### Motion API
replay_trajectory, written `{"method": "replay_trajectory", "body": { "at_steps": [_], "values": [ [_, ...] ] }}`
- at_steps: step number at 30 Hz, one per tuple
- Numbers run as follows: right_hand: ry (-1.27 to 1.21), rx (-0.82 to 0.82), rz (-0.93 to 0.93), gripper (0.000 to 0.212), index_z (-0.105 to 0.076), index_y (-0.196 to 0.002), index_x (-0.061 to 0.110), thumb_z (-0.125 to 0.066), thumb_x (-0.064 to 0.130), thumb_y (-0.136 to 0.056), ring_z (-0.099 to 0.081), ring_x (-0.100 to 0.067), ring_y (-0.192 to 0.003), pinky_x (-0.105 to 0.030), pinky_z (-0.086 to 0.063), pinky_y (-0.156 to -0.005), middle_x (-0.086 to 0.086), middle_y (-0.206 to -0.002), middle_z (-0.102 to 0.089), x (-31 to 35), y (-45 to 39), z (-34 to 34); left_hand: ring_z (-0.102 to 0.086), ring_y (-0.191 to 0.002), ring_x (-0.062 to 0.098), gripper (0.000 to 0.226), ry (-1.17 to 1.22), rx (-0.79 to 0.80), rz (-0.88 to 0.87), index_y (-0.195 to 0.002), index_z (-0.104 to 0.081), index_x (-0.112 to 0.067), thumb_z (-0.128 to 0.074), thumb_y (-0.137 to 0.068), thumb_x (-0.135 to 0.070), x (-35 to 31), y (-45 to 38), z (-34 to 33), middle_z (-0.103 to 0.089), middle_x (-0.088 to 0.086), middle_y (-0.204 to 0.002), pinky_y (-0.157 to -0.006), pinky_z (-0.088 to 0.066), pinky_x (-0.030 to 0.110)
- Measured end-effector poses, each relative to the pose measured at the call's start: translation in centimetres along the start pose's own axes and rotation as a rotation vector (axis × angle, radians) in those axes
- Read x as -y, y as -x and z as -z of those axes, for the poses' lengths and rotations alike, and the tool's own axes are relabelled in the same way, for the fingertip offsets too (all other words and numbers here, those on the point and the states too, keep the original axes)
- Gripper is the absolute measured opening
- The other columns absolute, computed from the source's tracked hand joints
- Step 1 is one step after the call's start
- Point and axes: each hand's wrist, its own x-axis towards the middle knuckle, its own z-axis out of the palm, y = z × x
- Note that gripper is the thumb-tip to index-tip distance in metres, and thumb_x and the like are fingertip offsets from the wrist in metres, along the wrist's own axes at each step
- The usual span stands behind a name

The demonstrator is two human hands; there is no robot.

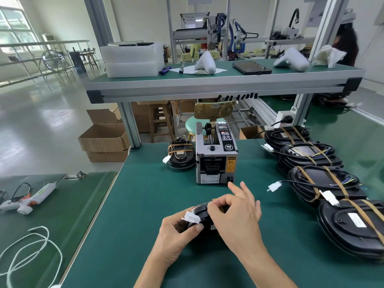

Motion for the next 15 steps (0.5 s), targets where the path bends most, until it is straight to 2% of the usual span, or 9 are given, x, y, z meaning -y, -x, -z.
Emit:
{"method": "replay_trajectory", "body": {
  "at_steps": [6, 15],
  "values": [
    [-0.005, -0.018, 0.004, 0.023, -0.068, -0.069, 0.033, -0.071, 0.048, -0.087, -0.008, -0.001, -0.155, -0.042, 0.007, -0.127, 0.013, -0.159, -0.044, -0.04, -0.06, -0.18, -0.073, -0.118, 0.02, 0.05, 0.01, 0.008, -0.001, -0.128, -0.078, -0.023, -0.087, -0.085, -0.047, 0.11, -0.07, 0.05, -0.078, 0.006, -0.125, -0.096, -0.054, 0.022],
    [0.061, -0.045, -0.003, 0.021, -0.068, -0.074, 0.033, -0.071, 0.048, -0.089, -0.008, -0.003, -0.156, -0.044, 0.006, -0.126, 0.013, -0.159, -0.043, -0.02, 0.0, -0.72, -0.071, -0.122, 0.019, 0.046, -0.009, 0.021, -0.004, -0.13, -0.076, -0.026, -0.085, -0.088, -0.043, 0.14, -0.13, 0.16, -0.077, 0.003, -0.129, -0.098, -0.053, 0.019]
  ]
}}
